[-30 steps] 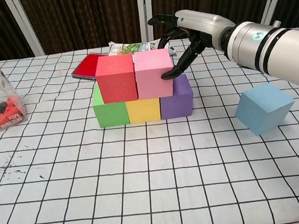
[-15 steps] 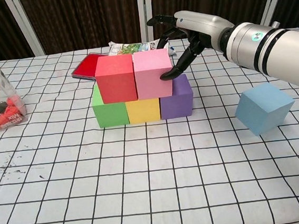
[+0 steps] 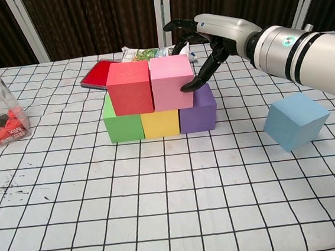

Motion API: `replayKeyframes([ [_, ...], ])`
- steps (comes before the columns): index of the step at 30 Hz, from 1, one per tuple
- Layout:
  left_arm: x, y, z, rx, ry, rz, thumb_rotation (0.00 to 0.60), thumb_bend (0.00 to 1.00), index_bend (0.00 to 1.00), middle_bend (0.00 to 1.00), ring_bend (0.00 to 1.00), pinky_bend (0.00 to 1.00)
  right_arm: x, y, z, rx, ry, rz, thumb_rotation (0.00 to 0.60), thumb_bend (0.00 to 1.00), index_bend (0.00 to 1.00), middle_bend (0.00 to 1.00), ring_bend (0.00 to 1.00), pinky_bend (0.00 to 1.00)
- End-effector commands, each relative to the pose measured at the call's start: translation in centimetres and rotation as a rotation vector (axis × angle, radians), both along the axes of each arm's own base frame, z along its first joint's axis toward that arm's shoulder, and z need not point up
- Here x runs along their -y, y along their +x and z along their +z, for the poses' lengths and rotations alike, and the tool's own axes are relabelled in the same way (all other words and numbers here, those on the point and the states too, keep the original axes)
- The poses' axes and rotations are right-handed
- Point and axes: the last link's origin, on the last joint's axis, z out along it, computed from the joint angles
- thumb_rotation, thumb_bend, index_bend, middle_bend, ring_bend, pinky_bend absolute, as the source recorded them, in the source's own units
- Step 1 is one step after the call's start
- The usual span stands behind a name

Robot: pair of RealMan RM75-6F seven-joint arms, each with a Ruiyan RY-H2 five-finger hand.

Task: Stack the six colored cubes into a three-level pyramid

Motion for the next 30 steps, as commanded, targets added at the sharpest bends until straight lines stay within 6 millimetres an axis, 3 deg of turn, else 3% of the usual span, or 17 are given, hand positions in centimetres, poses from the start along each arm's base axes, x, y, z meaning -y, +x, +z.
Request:
replayKeyframes([
  [1,0.0,0.0,0.0,-0.001,0.0,0.0,0.6,0.0,0.1,0.22,0.05,0.05,0.0,0.0,0.1,0.001,0.003,0.002,0.6,0.02,0.0,0.23,0.02,0.0],
  [10,-1.3,0.1,0.6,0.003,0.05,-0.006,0.6,0.0,0.1,0.21,0.05,0.05,-0.1,0.1,1.8,0.038,-0.027,0.02,0.6,0.0,0.0,0.14,0.0,0.0],
  [18,-6.0,3.0,0.8,0.029,0.134,-0.056,0.6,0.0,0.1,0.22,0.05,0.05,0.5,-0.6,4.9,0.033,-0.066,-0.001,0.6,0.0,0.0,0.11,0.0,0.0],
  [23,-9.7,5.2,-0.9,0.063,0.158,-0.041,0.6,0.0,0.1,0.23,0.05,0.07,1.0,-1.6,6.2,-0.007,-0.08,-0.048,0.6,0.01,0.0,0.08,0.0,0.0],
  [30,-11.8,7.5,-4.7,0.077,0.148,-0.006,0.6,0.0,0.09,0.2,0.05,0.06,1.9,-2.7,6.3,-0.014,-0.071,-0.123,0.6,0.09,0.0,0.04,0.0,0.0],
])
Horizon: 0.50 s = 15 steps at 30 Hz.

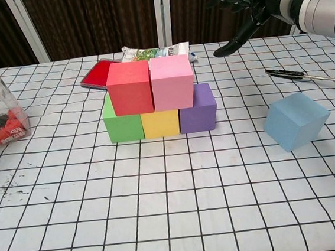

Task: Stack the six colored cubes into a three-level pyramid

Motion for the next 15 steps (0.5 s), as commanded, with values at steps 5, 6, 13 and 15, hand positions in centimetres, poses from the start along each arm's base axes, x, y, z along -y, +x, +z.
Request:
replayKeyframes([
  [5,-1.7,2.2,-2.7,0.014,0.01,0.044,0.6,0.0,0.09,0.19,0.05,0.05,1.2,-0.5,-0.3,-0.015,0.005,-0.023,0.6,0.1,0.0,0.02,0.0,0.0],
  [6,-1.8,2.5,-2.8,0.017,0.016,0.049,0.6,0.0,0.09,0.19,0.05,0.05,1.3,-0.5,-0.4,-0.023,0.01,-0.023,0.6,0.1,0.0,0.01,0.0,0.0],
  [13,-2.3,4.2,-4.6,0.1,0.002,0.107,0.6,0.0,0.08,0.17,0.03,0.04,1.7,-0.6,-1.7,-0.02,0.033,-0.035,0.6,0.12,0.0,0.0,0.0,0.0],
  [15,-2.3,4.6,-5.1,0.121,0.0,0.118,0.6,0.0,0.08,0.16,0.03,0.04,1.8,-0.5,-1.9,-0.019,0.037,-0.031,0.6,0.12,0.0,0.0,0.0,0.0],
])
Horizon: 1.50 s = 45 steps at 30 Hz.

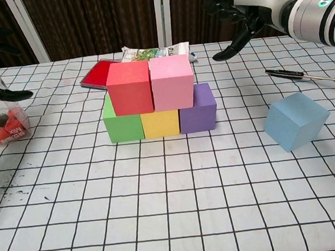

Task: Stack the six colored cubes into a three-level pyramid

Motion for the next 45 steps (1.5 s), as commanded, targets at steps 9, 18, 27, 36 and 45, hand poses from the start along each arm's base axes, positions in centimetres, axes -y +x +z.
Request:
replayKeyframes([
  [9,-0.1,2.2,-2.5,0.115,0.0,0.034,0.6,0.0,0.07,0.13,0.01,0.03,0.3,0.8,-0.3,0.009,0.01,0.009,0.6,0.13,0.0,0.0,0.0,0.0],
  [18,-0.1,3.0,-3.9,0.144,-0.013,0.05,0.6,0.0,0.07,0.11,0.0,0.03,0.2,0.5,-1.1,0.013,0.043,-0.01,0.6,0.13,0.0,0.0,0.0,0.0],
  [27,-0.5,3.2,-4.7,0.153,-0.018,0.057,0.6,0.0,0.07,0.1,0.0,0.03,0.1,0.2,-1.2,0.01,0.049,-0.015,0.6,0.14,0.0,0.0,0.0,0.0],
  [36,-0.8,3.8,-5.6,0.181,-0.03,0.06,0.6,0.0,0.07,0.08,0.0,0.03,0.3,-0.8,1.0,0.052,0.001,-0.046,0.6,0.13,0.0,0.0,0.0,0.0],
  [45,-1.0,5.2,-6.5,0.193,-0.045,0.039,0.6,0.0,0.07,0.08,0.0,0.03,0.1,-2.5,3.0,0.079,-0.01,-0.088,0.6,0.13,0.0,0.0,0.0,0.0],
])
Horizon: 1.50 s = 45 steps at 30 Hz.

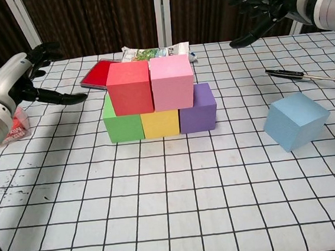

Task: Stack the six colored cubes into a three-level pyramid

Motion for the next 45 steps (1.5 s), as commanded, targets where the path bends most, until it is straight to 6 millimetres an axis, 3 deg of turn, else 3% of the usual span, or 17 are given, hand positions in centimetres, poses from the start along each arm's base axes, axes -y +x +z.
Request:
replayKeyframes([
  [1,-0.1,0.3,-0.1,0.001,-0.001,-0.004,0.6,0.0,0.07,0.08,0.0,0.03,-0.1,-0.3,0.2,0.002,0.002,-0.004,0.6,0.13,0.0,0.0,0.0,0.0],
  [45,0.7,2.5,-1.5,-0.013,-0.039,-0.038,0.6,0.0,0.07,0.08,0.0,0.03,-0.5,-2.5,-0.2,0.011,0.033,-0.036,0.6,0.14,0.0,0.0,0.0,0.0],
])
